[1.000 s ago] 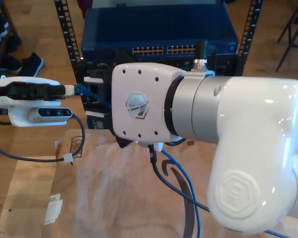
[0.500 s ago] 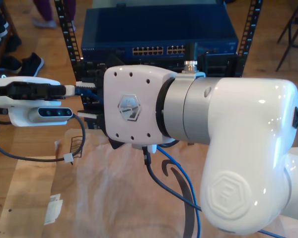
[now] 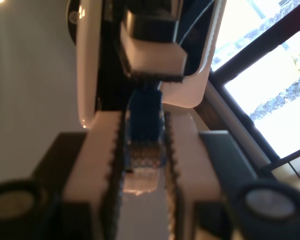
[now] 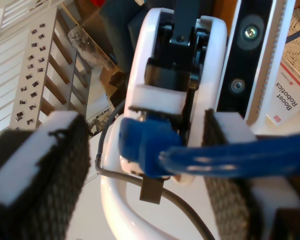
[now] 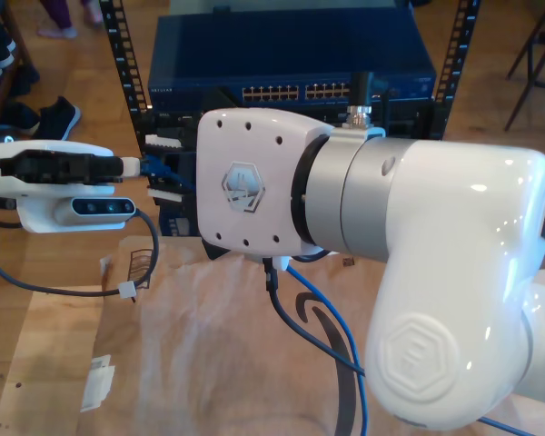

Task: Grab the cable and plug it in

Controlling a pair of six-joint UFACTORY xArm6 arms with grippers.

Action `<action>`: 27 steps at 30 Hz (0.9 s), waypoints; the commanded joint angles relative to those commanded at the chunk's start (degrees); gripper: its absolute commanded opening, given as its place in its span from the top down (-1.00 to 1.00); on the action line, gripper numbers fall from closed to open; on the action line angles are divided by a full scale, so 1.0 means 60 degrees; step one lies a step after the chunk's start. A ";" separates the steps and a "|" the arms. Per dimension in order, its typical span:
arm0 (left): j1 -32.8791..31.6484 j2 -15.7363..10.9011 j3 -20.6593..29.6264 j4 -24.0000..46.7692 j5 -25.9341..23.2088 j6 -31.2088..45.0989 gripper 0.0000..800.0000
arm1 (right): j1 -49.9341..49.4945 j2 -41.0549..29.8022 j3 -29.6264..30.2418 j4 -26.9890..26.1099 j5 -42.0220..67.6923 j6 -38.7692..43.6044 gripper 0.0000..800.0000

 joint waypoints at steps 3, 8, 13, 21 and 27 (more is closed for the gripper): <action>0.0000 0.0000 0.0000 0.0000 0.0000 0.0000 0.94 | 0.0000 0.0000 0.0000 0.0000 0.0000 0.0000 0.30; 0.0000 -0.0015 0.0000 0.0000 0.0000 0.0000 0.94 | 0.0000 0.0000 0.0000 0.0000 0.0000 0.0015 0.38; 0.0000 -0.0044 0.0000 0.0015 0.0000 0.0000 0.94 | 0.0000 0.0000 0.0000 0.0000 0.0000 0.0015 0.46; -0.0073 -0.0044 0.0015 0.0000 0.0366 -0.0073 -0.59 | 0.0015 0.0000 0.0029 0.0000 -0.0454 0.0015 0.94; -0.0059 -0.0293 -0.0249 0.0015 0.0190 -0.0044 -0.99 | 0.0015 0.0073 0.0044 -0.0015 -0.0469 0.0015 0.99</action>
